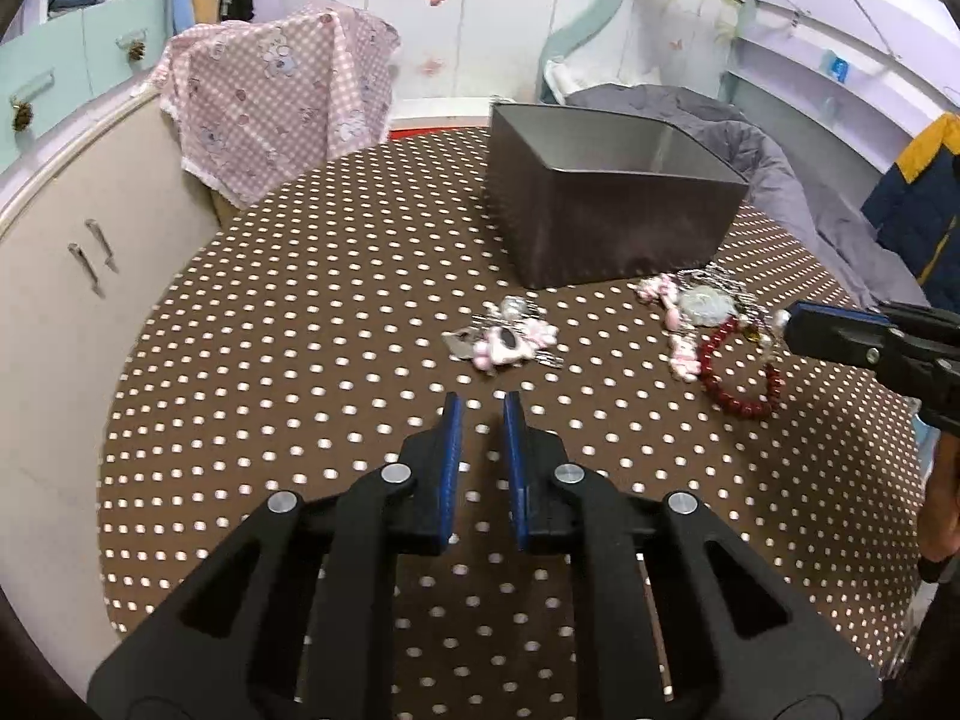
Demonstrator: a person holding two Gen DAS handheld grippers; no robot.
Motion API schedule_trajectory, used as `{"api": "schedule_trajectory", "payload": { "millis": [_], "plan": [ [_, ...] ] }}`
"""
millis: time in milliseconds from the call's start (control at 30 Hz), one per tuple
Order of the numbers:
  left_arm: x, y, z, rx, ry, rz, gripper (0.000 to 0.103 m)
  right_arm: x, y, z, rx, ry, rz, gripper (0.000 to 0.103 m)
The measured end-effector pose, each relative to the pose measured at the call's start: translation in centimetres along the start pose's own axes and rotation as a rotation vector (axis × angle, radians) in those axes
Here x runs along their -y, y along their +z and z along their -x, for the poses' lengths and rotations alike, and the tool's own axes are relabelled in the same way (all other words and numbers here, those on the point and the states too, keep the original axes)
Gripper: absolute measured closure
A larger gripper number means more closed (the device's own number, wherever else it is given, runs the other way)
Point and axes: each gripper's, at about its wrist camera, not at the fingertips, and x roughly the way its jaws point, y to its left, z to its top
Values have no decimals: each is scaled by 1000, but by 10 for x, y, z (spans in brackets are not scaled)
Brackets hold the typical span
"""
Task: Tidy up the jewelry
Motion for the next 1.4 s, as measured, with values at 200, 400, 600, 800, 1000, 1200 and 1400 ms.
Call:
{"api": "schedule_trajectory", "payload": {
  "millis": [200,400,600,800,1000,1200,1400],
  "plan": [
    [1,13,-8,28,57,9,11,-2,-2,-1,-3,-6,1,95],
    [-3,29,-23,29,59,13,11,1,-3,0,-4,-12,-2,95],
    [4,37,-38,-19,-35,-34,82,5,-4,2,-2,-14,-6,95],
    [9,38,-24,17,-100,-33,92,5,-4,4,4,-12,-4,95],
    [-6,40,8,85,-141,-7,92,6,-2,10,17,-9,-7,95],
    [-15,44,34,141,-206,33,92,2,1,19,37,1,0,95],
    [-19,54,64,191,-267,41,92,-5,11,33,70,13,15,95]
  ]
}}
